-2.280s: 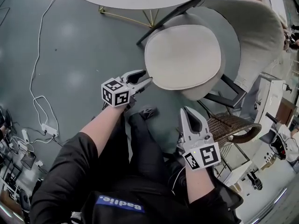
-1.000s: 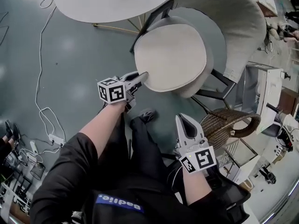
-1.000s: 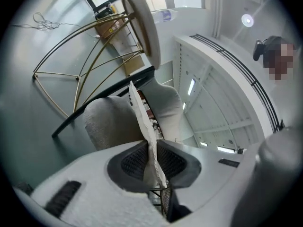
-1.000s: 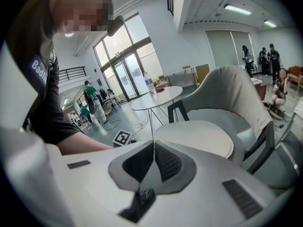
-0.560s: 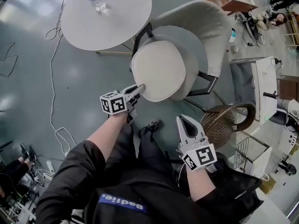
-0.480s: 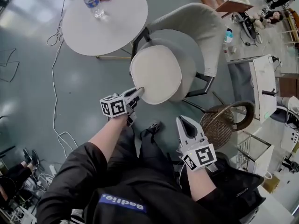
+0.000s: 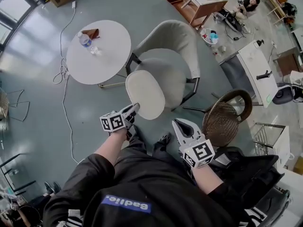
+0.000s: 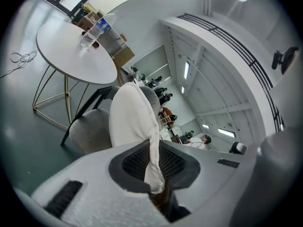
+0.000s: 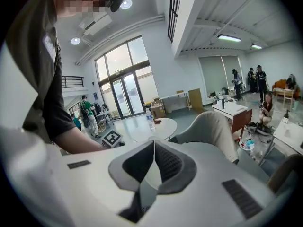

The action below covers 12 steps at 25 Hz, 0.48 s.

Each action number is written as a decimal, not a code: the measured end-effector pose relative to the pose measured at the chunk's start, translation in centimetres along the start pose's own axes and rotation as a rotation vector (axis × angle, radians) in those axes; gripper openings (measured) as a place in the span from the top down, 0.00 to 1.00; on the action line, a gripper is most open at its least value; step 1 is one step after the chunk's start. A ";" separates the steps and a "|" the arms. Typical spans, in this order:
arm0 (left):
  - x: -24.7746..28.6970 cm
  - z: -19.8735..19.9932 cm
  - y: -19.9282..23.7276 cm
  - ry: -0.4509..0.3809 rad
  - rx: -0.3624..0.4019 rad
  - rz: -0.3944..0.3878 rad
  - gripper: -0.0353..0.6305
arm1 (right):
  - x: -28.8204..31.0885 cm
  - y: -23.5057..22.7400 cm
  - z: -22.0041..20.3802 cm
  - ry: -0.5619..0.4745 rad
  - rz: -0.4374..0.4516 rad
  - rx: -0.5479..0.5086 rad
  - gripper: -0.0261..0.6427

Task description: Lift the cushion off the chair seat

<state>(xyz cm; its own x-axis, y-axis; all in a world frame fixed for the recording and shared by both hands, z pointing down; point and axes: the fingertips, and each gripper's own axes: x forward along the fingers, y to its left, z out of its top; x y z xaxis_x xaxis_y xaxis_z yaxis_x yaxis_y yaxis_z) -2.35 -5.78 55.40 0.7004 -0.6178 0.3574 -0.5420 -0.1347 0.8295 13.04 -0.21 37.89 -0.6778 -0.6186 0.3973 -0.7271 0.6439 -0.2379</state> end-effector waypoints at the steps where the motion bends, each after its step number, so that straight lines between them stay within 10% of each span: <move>1: -0.4 0.1 -0.5 0.010 0.004 0.001 0.87 | -0.4 0.1 0.4 -0.007 -0.003 -0.004 0.92; 12: -2.3 2.4 -10.7 0.022 0.083 -0.078 0.88 | -3.7 -0.5 5.1 -0.095 -0.049 0.044 0.92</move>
<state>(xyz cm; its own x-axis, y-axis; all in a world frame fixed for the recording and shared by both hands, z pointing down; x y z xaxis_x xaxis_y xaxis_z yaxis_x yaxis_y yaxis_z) 0.73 -4.76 44.74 0.7517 -0.5856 0.3034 -0.5212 -0.2457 0.8173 15.41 -0.55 32.04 -0.6472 -0.6899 0.3242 -0.7622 0.5927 -0.2602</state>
